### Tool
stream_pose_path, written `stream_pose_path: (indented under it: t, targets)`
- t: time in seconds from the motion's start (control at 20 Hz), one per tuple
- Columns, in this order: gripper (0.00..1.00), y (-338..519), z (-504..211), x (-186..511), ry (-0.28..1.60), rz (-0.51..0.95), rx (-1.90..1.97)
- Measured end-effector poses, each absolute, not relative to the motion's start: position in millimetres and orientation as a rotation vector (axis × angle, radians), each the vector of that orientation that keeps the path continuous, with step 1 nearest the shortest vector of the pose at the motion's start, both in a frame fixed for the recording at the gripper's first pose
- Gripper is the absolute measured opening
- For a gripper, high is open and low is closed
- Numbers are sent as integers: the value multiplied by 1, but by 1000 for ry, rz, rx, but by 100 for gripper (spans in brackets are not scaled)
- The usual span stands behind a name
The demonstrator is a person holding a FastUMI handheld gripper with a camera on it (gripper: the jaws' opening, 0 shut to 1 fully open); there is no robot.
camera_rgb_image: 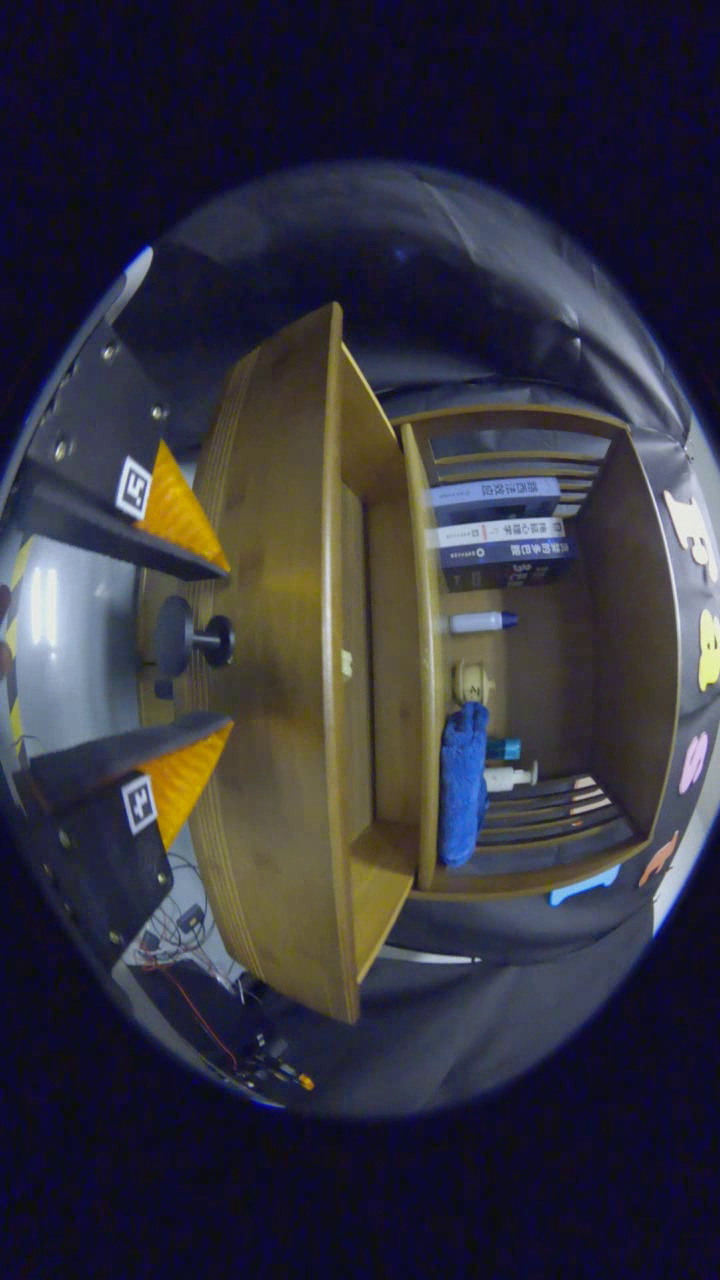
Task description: Pull open the drawer, take out the items inside it, and place them on the countertop above the cabinet.
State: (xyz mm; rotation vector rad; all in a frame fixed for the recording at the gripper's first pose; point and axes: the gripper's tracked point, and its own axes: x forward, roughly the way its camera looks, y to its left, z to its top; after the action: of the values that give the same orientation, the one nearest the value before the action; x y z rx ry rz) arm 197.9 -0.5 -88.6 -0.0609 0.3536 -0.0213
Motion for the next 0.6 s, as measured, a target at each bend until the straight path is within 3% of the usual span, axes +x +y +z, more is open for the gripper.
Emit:
stream_pose_path:
  t: [0.15, 0.4, 0.6]
  targets:
    - [100, 4, -56, 197, 347, -64, 41]
    - [99, 4, -9, 201, 363, -131, 179]
    - [99, 5, 47, 221, 270, -148, 200]
